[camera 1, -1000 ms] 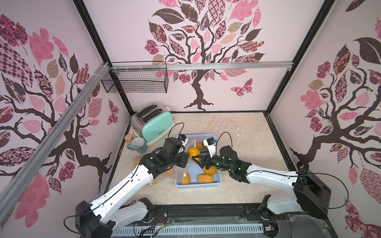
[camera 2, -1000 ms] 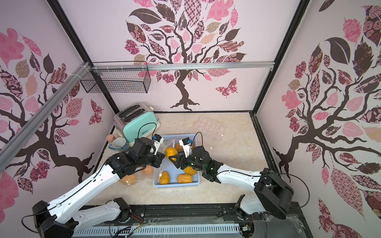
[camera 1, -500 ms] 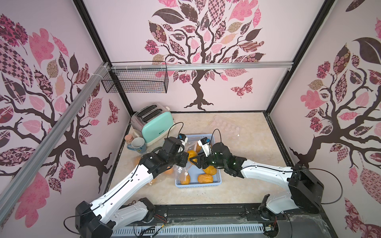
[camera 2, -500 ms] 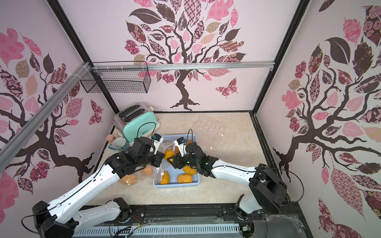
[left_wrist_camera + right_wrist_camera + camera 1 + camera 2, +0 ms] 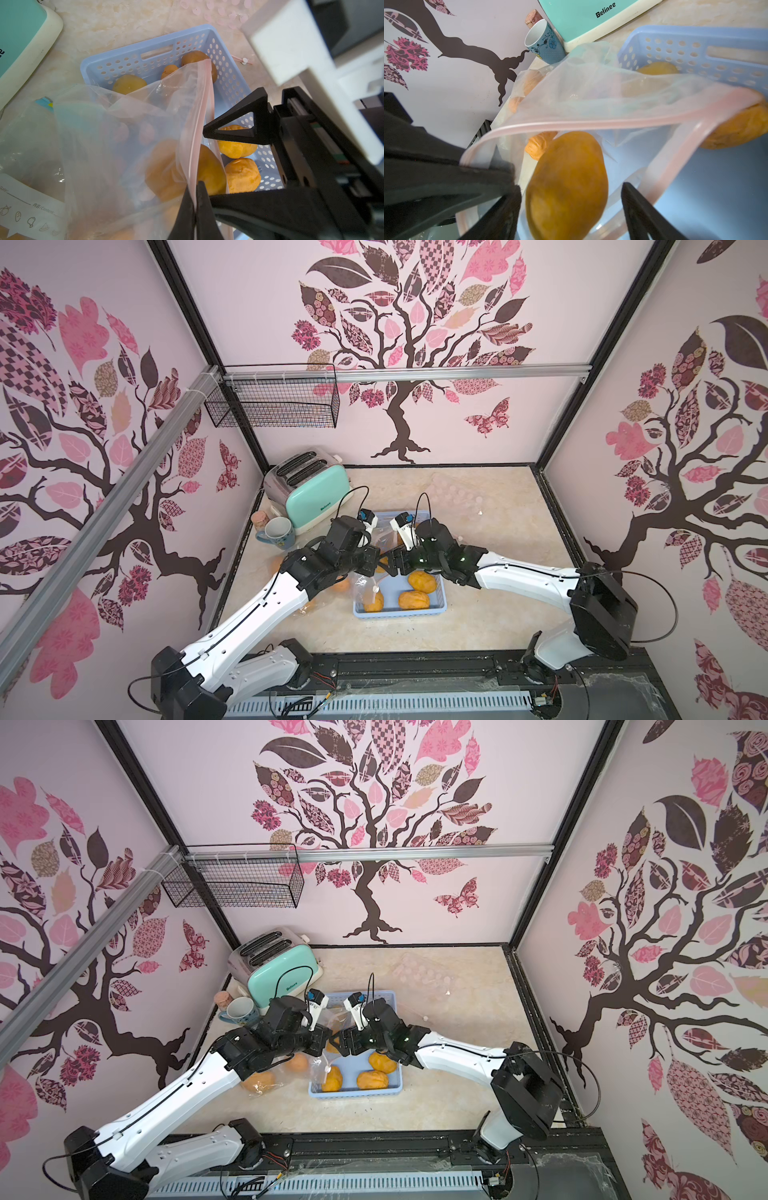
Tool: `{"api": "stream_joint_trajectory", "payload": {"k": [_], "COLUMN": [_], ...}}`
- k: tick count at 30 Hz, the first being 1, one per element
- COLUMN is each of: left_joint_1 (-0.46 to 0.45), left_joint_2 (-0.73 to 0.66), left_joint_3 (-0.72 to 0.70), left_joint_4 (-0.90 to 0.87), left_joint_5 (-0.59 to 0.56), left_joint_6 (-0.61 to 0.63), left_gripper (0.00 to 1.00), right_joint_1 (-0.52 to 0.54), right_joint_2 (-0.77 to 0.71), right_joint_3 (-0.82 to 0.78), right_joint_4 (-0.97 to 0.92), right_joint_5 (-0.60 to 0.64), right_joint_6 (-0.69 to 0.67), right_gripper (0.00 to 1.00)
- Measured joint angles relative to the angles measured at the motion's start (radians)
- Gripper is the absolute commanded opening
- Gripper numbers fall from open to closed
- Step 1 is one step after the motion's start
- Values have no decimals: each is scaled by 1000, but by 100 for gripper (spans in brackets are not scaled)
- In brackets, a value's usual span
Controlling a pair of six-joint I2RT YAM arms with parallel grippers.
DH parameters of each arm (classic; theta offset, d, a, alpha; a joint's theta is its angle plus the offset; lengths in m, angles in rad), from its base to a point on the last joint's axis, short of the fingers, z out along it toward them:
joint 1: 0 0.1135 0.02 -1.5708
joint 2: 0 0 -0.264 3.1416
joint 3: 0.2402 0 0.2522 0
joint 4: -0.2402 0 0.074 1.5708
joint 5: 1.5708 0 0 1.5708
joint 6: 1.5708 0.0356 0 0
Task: Put the potatoes into a zipper bag and zip it
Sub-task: Place the potato into the zipper food storage bag.
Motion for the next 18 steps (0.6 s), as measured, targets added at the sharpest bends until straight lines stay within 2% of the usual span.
{"api": "stream_joint_trajectory", "payload": {"k": [6, 12, 18], "left_joint_1": [0, 0, 0], "left_joint_2": [-9, -13, -68], "left_joint_3": [-5, -5, -14], "left_joint_4": [0, -2, -11], "left_joint_5": [-2, -12, -64], "left_joint_6": [0, 1, 1], "left_gripper": [0, 0, 0], "right_joint_1": [0, 0, 0], "right_joint_2": [-39, -177, -280], "right_joint_3": [-26, -111, -202], "right_joint_4": [3, 37, 108], "right_joint_5": [0, 6, 90], "right_joint_6": [-21, -75, -123], "right_gripper": [81, 79, 77]}}
